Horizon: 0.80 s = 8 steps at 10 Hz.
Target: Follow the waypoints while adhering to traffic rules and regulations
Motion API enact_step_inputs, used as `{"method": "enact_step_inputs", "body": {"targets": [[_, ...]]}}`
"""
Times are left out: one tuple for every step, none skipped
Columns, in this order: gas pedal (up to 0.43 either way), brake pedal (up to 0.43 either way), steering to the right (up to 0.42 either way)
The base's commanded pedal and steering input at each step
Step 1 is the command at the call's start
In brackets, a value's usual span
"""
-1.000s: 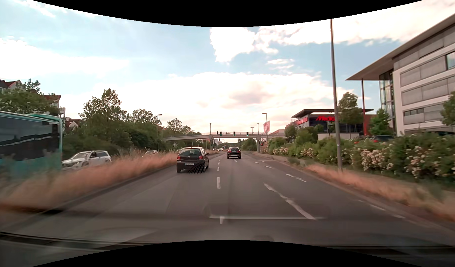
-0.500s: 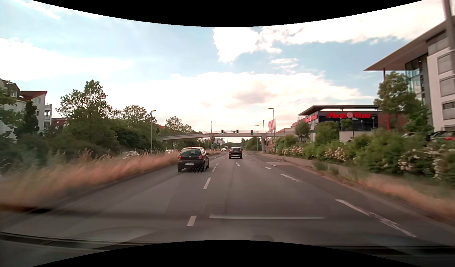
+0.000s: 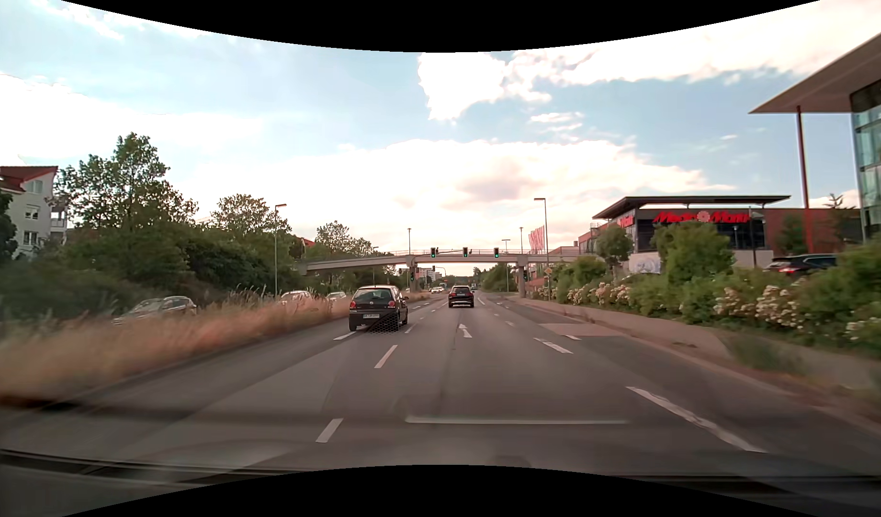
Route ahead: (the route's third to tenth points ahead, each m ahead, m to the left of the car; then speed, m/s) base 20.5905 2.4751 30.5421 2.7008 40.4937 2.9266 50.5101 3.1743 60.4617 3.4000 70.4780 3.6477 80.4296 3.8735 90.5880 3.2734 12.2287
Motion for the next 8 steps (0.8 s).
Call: {"method": "enact_step_inputs", "body": {"targets": [[0.0, 0.0, -0.014], [0.0, 0.0, -0.013], [0.0, 0.0, -0.013], [0.0, 0.0, -0.013], [0.0, 0.0, -0.01], [0.0, 0.0, -0.007], [0.0, 0.0, -0.007], [0.0, 0.0, -0.007]]}}
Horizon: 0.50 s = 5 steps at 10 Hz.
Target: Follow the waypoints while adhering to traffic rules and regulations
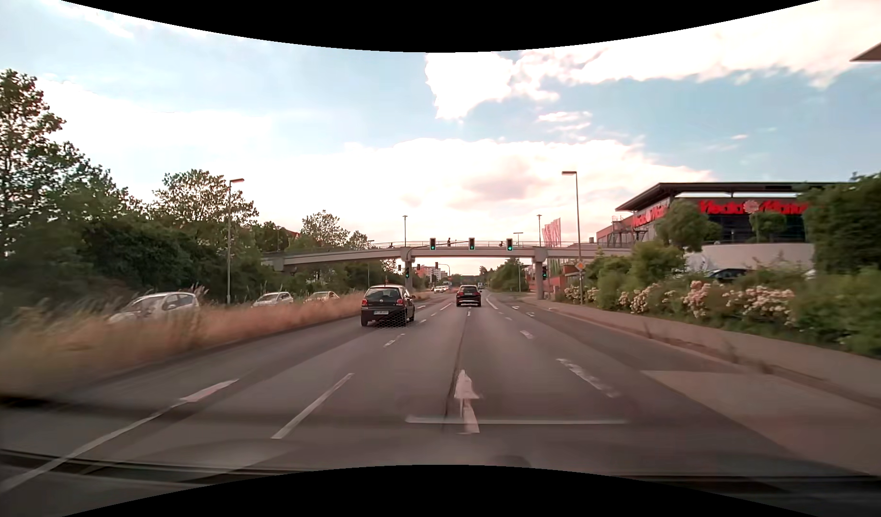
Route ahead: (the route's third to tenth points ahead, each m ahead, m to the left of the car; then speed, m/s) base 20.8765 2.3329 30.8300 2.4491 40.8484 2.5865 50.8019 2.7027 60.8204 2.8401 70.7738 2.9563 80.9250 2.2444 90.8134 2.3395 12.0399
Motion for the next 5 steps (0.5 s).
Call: {"method": "enact_step_inputs", "body": {"targets": [[0.0, 0.0, -0.005], [0.0, 0.0, -0.004], [0.008, 0.0, -0.004], [0.008, 0.0, -0.003], [0.008, 0.0, -0.002]]}}
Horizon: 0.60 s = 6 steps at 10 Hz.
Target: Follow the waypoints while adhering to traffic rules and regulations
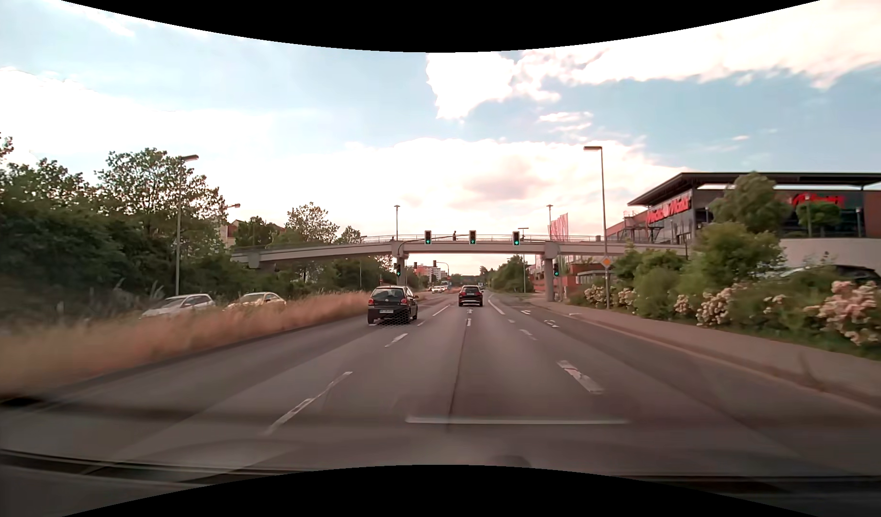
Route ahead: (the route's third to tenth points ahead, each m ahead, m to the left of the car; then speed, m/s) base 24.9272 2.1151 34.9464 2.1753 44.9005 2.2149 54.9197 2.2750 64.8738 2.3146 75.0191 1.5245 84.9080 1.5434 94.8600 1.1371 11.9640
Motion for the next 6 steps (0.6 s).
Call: {"method": "enact_step_inputs", "body": {"targets": [[0.008, 0.0, -0.001], [0.02, 0.0, -0.001], [0.039, 0.0, -0.001], [0.047, 0.0, -0.002], [0.047, 0.0, -0.002], [0.047, 0.0, -0.003]]}}
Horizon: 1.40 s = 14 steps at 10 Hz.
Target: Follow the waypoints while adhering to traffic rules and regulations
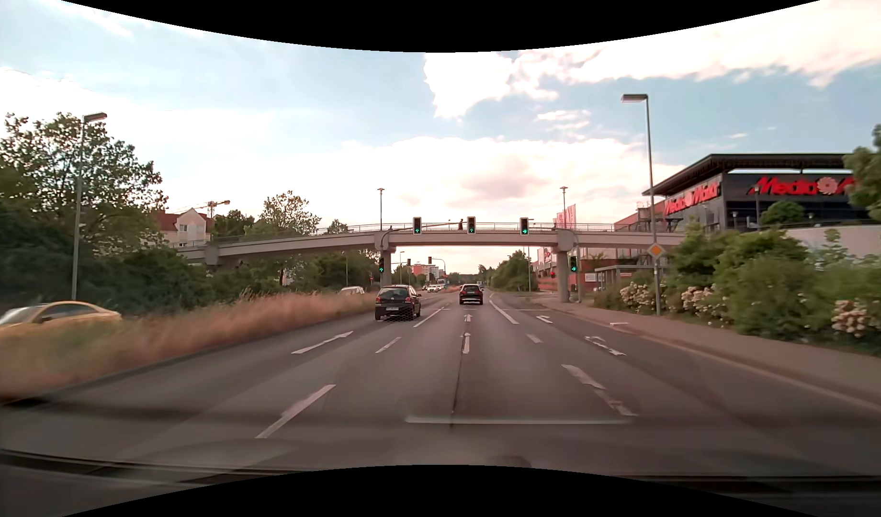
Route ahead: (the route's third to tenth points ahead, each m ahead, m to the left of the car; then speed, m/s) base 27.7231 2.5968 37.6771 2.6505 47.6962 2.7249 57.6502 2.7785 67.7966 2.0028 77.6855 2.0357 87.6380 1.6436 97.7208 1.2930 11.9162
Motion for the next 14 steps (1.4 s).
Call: {"method": "enact_step_inputs", "body": {"targets": [[0.047, 0.0, -0.003], [0.047, 0.0, -0.003], [0.047, 0.0, -0.003], [0.047, 0.0, -0.003], [0.047, 0.0, -0.002], [0.047, 0.0, -0.002], [0.047, 0.0, -0.003], [0.047, 0.0, -0.004], [0.047, 0.0, -0.004], [0.047, 0.0, -0.004], [0.047, 0.0, -0.004], [0.047, 0.0, -0.003], [0.047, 0.0, -0.003], [0.047, 0.0, -0.003]]}}
